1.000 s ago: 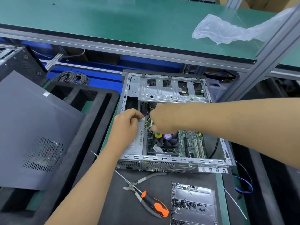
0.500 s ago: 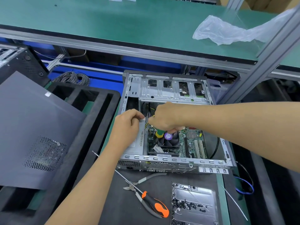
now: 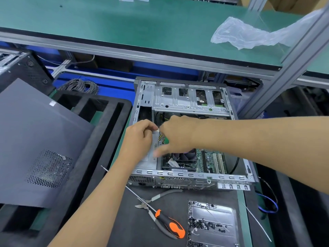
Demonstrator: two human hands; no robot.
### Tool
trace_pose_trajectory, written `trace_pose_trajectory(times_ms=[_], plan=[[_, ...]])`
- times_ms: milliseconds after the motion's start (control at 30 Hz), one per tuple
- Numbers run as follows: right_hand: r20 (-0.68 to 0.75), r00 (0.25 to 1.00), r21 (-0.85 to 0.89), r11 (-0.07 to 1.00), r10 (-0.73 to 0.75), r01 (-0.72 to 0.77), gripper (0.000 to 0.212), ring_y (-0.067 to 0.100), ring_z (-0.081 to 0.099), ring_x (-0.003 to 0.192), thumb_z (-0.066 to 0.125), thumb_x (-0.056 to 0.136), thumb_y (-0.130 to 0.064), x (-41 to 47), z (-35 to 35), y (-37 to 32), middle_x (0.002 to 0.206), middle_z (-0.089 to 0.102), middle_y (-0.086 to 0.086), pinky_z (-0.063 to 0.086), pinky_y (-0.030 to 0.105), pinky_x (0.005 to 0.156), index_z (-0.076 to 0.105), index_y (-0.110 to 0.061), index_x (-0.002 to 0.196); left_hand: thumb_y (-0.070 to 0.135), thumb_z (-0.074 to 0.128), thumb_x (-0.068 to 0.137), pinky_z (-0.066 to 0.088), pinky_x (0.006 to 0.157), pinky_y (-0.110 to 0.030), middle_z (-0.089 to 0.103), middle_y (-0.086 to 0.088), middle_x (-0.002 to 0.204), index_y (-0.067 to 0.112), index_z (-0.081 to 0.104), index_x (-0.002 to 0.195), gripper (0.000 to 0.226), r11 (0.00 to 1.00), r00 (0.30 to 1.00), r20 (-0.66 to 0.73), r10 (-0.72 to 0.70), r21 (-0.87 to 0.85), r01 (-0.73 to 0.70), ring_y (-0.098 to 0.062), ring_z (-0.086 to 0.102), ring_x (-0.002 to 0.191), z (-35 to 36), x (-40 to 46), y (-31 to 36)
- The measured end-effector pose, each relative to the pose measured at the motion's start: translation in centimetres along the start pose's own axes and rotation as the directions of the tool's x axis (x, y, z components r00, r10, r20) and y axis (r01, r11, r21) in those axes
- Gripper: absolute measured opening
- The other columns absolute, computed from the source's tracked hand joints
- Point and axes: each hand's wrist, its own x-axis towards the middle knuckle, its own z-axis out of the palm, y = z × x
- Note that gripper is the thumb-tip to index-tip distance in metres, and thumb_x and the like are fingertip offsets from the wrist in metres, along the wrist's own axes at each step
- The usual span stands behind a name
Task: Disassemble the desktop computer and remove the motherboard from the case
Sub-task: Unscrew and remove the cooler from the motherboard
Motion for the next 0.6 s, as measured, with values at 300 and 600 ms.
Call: trace_pose_trajectory(times_ms=[300,600], plan=[[0.041,0.916,-0.619,0.709,-0.400,0.337,0.026,0.030,0.057,0.083,0.050,0.098,-0.029,0.8,0.3,0.4,0.088,0.043,0.007,0.045,0.038,0.060,0.046,-0.018,0.122,-0.011,0.042,0.082,0.038,0.063,-0.004,0.069,0.004,0.081,0.010,0.071,0.084,0.036,1.000,1.000,-0.008,0.011,0.009,-0.011,0.004,0.058,0.074,0.0,0.1,-0.1],[-0.003,0.996,0.172,0.981,0.093,-0.091,0.062,0.022,0.059,0.069,0.042,0.091,-0.070,0.5,0.3,1.0,0.081,0.061,0.009,0.045,0.029,0.055,0.065,-0.013,0.091,-0.011,0.044,0.083,0.043,0.063,-0.007,0.068,0.006,0.079,0.011,0.070,0.084,0.035,1.000,1.000,-0.001,0.015,-0.017,-0.015,0.001,0.060,0.075,0.1,0.1,-0.2]])
